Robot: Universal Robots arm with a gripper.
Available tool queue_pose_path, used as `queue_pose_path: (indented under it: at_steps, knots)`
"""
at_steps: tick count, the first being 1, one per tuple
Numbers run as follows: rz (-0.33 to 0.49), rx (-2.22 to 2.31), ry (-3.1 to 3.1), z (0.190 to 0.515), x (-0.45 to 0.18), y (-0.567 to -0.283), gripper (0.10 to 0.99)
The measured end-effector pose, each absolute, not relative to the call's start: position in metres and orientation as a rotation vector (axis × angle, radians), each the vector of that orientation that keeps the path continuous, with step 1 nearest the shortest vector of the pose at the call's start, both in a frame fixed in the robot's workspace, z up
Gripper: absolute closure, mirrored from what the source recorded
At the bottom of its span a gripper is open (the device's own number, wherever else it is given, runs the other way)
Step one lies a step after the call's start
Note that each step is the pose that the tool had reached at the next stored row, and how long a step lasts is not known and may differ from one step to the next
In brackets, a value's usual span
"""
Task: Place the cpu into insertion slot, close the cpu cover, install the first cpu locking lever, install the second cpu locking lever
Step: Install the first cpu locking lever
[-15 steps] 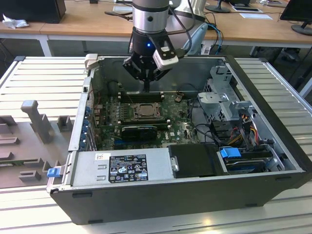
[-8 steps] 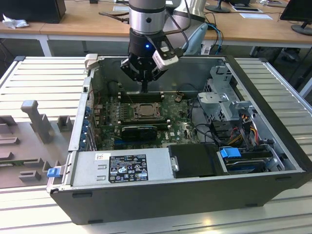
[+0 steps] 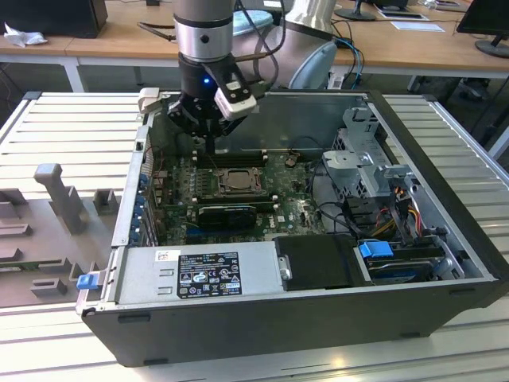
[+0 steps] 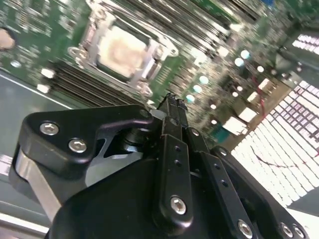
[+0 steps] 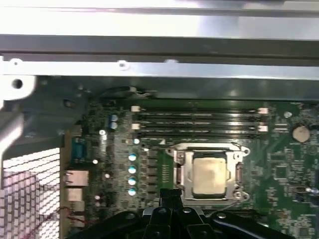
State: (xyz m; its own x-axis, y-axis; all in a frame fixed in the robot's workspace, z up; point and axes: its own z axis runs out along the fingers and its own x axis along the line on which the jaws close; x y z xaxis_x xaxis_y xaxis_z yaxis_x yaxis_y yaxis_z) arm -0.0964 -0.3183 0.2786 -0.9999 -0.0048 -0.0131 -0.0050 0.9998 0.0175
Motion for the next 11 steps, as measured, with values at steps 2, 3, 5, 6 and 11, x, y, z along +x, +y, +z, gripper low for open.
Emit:
queue_pose_path:
  at_steps: [2, 3, 5, 6, 11]
  knots:
    - [0.027, -0.007, 3.128, 0.275, -0.108, -0.315, 0.98]
    - [0.027, -0.008, 3.129, 0.273, -0.111, -0.312, 0.98]
    - [0.027, -0.008, 3.128, 0.268, -0.117, -0.306, 0.98]
    - [0.027, -0.008, 3.129, 0.265, -0.12, -0.302, 0.98]
    - [0.026, -0.01, 3.129, 0.261, -0.119, -0.284, 0.98]
